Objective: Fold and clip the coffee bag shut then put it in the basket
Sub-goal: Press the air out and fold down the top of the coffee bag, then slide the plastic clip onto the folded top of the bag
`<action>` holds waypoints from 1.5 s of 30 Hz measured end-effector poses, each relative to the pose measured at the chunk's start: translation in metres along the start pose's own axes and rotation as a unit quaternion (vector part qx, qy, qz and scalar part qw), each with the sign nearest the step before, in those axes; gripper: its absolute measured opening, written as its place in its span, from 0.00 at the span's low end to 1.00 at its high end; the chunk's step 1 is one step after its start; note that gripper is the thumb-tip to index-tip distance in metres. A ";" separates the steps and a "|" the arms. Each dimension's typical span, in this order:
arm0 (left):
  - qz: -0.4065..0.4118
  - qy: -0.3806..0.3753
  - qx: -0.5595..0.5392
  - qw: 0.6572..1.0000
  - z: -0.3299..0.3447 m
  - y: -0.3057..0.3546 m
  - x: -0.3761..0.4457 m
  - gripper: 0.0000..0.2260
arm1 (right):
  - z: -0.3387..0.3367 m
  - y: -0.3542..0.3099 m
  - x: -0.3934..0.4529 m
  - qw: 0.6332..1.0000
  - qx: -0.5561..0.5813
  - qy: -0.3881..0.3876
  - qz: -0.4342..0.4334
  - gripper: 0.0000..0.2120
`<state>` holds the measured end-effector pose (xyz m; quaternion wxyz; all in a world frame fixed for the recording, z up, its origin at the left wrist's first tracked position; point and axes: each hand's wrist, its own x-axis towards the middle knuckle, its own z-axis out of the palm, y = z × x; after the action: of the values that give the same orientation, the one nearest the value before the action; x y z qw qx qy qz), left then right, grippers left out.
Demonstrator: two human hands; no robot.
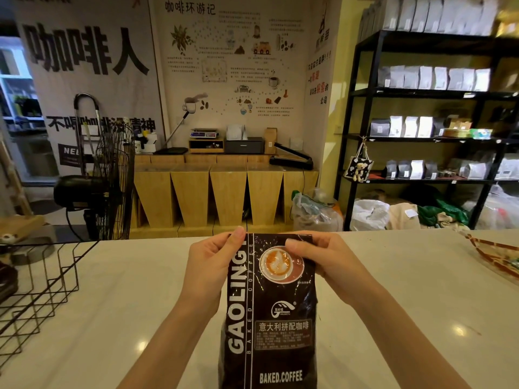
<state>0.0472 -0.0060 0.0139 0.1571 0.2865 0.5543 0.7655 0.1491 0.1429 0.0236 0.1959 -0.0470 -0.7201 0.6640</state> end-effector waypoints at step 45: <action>0.020 -0.046 0.188 0.981 -0.076 -0.002 0.028 0.10 | -0.003 0.016 0.007 0.997 0.048 0.045 0.032 0.05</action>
<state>-0.0216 -0.0479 0.0027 0.1100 0.3566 0.6747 0.6368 0.1408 0.1494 0.0100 0.2089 -0.0904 -0.6756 0.7013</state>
